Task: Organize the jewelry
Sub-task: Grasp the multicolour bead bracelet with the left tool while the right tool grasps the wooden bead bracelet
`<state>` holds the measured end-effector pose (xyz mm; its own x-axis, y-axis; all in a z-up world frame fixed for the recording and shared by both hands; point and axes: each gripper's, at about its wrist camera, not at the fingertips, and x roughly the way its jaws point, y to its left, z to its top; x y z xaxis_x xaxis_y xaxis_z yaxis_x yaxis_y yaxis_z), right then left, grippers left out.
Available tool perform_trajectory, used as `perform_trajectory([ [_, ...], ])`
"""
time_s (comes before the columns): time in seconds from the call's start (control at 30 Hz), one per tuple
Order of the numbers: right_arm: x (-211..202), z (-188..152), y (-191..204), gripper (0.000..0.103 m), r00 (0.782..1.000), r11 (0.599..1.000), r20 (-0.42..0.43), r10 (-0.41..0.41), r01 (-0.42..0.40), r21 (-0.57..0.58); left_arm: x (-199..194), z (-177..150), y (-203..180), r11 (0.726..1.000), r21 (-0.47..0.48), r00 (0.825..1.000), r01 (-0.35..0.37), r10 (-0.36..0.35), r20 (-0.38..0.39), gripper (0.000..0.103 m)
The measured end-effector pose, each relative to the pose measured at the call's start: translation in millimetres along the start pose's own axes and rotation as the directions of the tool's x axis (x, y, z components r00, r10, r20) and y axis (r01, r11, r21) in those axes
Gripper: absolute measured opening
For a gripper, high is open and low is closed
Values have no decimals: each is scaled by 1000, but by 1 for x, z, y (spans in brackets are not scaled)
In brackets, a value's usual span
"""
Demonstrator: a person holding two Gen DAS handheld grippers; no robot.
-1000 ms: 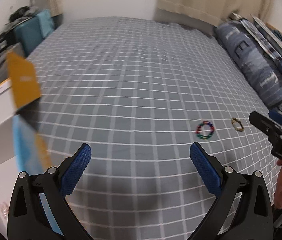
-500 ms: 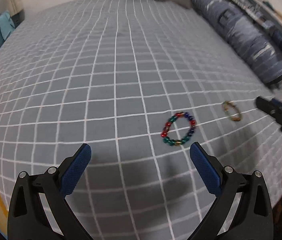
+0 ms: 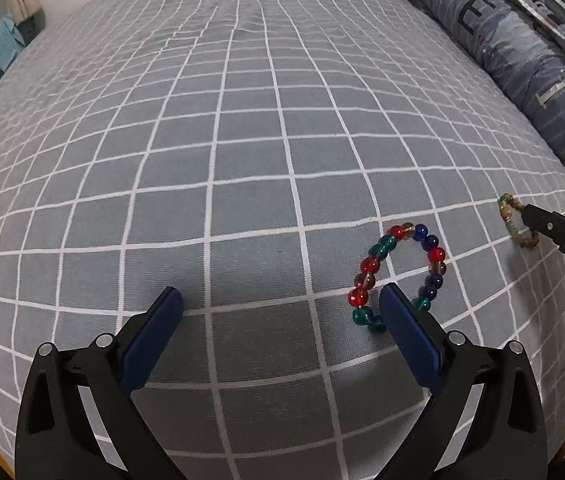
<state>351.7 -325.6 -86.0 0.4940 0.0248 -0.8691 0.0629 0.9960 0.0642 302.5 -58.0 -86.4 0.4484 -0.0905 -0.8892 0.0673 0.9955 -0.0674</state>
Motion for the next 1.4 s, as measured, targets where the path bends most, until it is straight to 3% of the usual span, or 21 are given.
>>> perform_trajectory([
  [0.13,11,-4,2,63,1000,1000,-25,-18,18,-16,5,-1,-6,1000,16,1000,-2,2,6,91],
  [0.27,9,-6,3,51,1000,1000,-18,-24,24,-10,3,-4,-7,999,31,1000,-16,15,13,77],
  [0.43,6,-7,1,24,1000,1000,-18,-6,6,1,-3,-9,-14,999,52,1000,-8,7,9,61],
  [0.63,3,-11,1,10,1000,1000,-9,-29,29,-9,-6,-9,-7,999,38,1000,-14,14,14,33],
  [0.7,1,-12,1,10,999,999,-6,-36,36,-19,-8,-9,-5,999,37,1000,-20,19,20,13],
  [1.4,-20,-8,0,8,999,1000,33,2,-3,15,-28,-7,-1,999,29,999,21,-22,33,9],
])
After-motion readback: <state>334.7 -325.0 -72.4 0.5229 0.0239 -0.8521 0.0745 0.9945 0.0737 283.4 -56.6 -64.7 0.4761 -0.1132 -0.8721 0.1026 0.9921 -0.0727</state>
